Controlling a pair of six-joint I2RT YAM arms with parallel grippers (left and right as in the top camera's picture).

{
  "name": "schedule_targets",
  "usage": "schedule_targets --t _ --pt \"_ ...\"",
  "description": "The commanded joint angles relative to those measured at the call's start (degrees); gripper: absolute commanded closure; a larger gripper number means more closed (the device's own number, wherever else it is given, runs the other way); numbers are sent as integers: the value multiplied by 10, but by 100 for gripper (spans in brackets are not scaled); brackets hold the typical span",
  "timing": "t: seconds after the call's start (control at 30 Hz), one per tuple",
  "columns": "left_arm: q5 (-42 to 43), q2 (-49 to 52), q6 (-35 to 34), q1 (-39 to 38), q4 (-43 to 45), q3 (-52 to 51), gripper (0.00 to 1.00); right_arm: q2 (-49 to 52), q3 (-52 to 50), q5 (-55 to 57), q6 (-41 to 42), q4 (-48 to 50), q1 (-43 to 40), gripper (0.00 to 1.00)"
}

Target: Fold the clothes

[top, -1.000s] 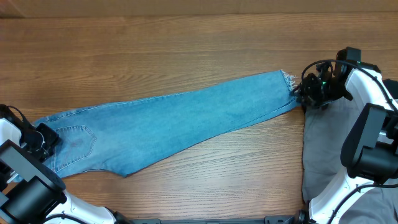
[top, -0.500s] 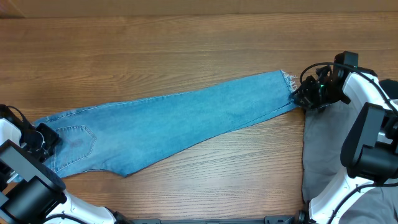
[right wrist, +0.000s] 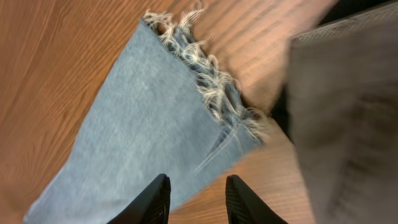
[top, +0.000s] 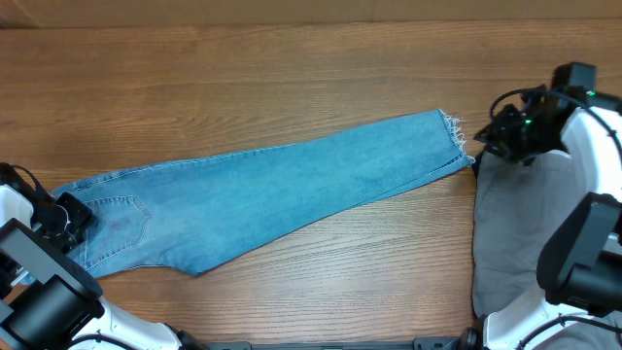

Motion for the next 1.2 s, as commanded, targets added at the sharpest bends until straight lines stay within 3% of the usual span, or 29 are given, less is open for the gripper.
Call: schedule_targets --t 0.0,0.33,1.17 --pt "0 6 5 2 -7 5 55 5 -58 6 57 44 29 67" --pt "0 6 5 2 -10 5 54 11 -116 6 144 146 35 67" --pt "0 6 5 2 -17 5 51 47 -117 6 169 203 48 71"
